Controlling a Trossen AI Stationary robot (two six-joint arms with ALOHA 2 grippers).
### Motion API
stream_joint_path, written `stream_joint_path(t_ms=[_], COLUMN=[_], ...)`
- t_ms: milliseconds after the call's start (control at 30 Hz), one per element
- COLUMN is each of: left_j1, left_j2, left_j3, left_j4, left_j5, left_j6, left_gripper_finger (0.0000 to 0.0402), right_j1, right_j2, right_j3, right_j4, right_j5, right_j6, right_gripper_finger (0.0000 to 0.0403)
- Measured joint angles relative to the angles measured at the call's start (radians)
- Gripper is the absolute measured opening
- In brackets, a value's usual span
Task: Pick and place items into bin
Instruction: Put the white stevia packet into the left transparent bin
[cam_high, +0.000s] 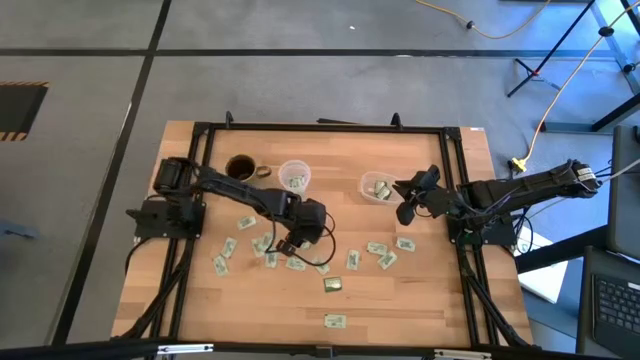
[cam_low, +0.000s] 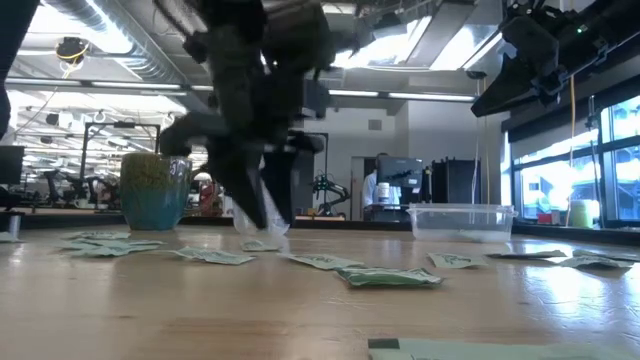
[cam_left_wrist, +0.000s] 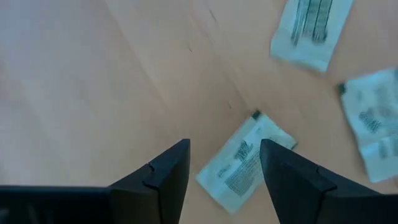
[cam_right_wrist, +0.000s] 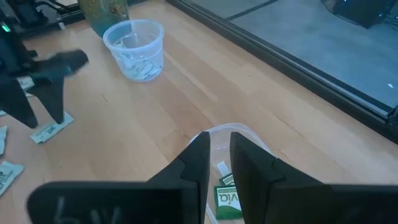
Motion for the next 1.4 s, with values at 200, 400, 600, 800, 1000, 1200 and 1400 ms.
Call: stream_joint_path(t_ms=[200,400,600,800,1000,1200,1400], left_j1=[0.000,0.000,0.002,0.003,0.002,0.001,0.001], left_j2=[0.052,0.059,0.061,0.061,0.062,0.062,0.063], left_j3=[0.003,0.005,0.003,0.002,0.002,0.001,0.001], left_j4=[-0.007,-0.032,-0.056,-0.062,-0.063,-0.061,-0.058], left_j5=[0.006,0.009,0.048,0.075,0.073,0.068,0.067], left_j6=[-0.003,-0.005,-0.056,-0.082,-0.081,-0.079,-0.079], left_gripper_finger=[0.0175,0.0158,0.0134,0.0109,0.0083,0.0061,0.0042], right_j1=[0.000,0.000,0.000,0.000,0.000,0.000,0.000], right_j2=[0.000,0.000,0.000,0.000,0.000,0.000,0.000], right_j3=[0.000,0.000,0.000,0.000,0.000,0.000,0.000], right_j4=[-0.001,-0.001,-0.002,-0.002,-0.002,-0.002,-0.002], right_j5=[0.000,0.001,0.001,0.001,0.001,0.001,0.001], right_j6=[-0.001,-0.003,-0.003,-0.003,-0.003,-0.003,-0.003], right_gripper_finger=[0.0067,0.0067,0.0067,0.0067,0.0067,0.0067,0.0067])
